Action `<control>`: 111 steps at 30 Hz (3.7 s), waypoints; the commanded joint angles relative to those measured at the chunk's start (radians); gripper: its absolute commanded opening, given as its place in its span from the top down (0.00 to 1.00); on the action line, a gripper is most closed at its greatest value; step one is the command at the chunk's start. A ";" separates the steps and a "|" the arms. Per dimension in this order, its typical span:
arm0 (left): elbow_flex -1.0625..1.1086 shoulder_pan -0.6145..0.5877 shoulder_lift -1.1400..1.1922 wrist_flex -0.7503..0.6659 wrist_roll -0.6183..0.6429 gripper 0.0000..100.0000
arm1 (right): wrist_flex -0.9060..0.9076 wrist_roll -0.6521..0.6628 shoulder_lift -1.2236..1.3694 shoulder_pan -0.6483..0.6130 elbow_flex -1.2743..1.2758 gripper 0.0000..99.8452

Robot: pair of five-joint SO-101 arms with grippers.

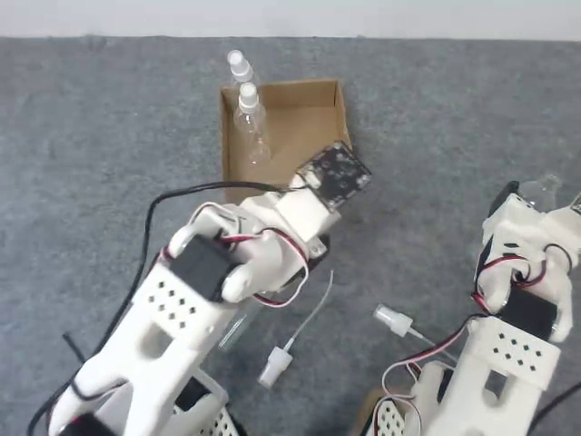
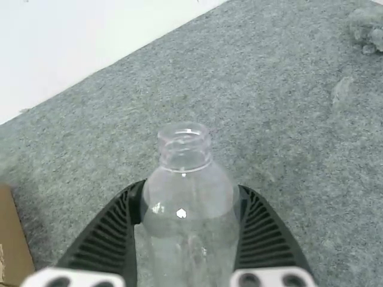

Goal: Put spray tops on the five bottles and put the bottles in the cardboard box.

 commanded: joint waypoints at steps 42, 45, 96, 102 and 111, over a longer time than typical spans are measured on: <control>0.128 -0.178 -0.565 -0.244 0.241 0.99 | 0.022 0.235 -0.421 -0.819 0.207 0.97; 0.130 -0.203 -0.611 -0.269 0.241 0.99 | 0.021 0.235 -0.421 -0.858 0.207 0.97; 0.371 -0.400 -1.016 -0.460 0.453 0.99 | -0.570 0.394 -0.421 -1.365 0.588 0.97; 0.435 -0.308 -1.016 -0.460 0.448 0.99 | -0.570 0.393 -0.421 -1.365 0.588 0.97; 0.487 -0.284 -1.016 -0.453 0.430 0.99 | -0.561 0.391 -0.421 -1.360 0.589 0.97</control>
